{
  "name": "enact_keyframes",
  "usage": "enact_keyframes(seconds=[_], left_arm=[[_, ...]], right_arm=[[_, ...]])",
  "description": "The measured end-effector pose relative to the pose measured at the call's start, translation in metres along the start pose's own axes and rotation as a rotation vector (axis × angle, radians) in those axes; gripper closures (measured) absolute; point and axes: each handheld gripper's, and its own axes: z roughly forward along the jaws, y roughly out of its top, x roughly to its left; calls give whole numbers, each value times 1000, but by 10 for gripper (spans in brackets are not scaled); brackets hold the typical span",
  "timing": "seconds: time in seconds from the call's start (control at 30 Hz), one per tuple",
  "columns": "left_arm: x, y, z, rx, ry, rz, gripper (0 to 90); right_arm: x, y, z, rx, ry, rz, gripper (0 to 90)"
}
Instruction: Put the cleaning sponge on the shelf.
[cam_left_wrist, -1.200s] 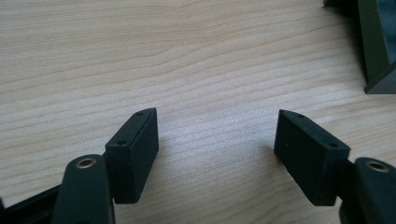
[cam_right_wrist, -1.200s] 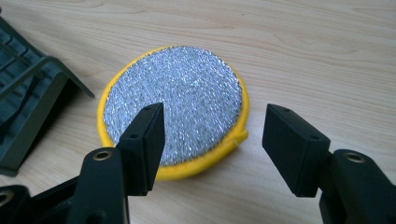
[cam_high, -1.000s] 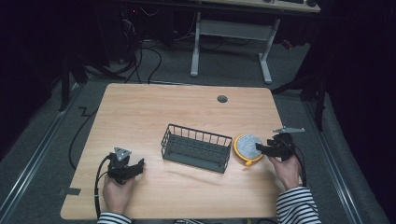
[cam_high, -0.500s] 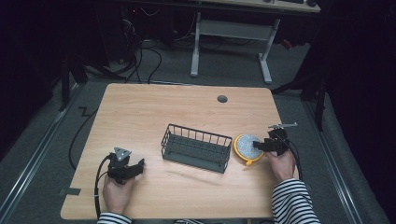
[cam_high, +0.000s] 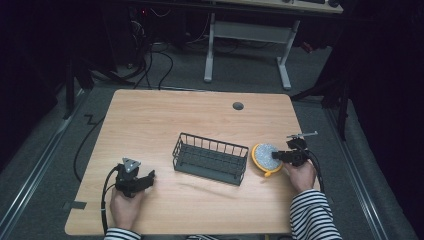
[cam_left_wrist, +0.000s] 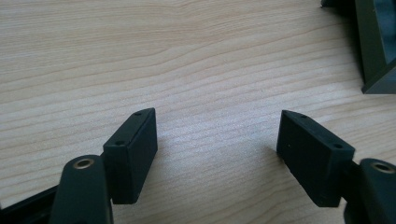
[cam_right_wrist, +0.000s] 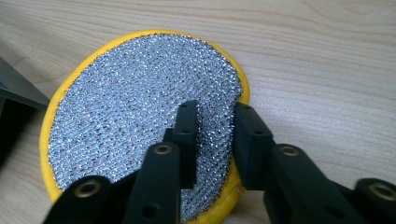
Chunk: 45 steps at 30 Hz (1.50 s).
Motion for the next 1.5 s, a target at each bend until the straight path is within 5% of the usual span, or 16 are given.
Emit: enact_keyframes(seconds=[0.17,0.6,1.03,1.5], left_arm=[[-1,0,0,2,7,8,297],[-2,0,1,3,11,14,293],[-2,0,1,4,12,14,293],[-2,0,1,4,13,15,291]], right_arm=[[4,0,-1,-8,-20,-20,799],[5,2,-11,-63,33,-26,808],[0,1,-31,-98,34,-34,808],[12,14,-55,-150,41,-91,809]])
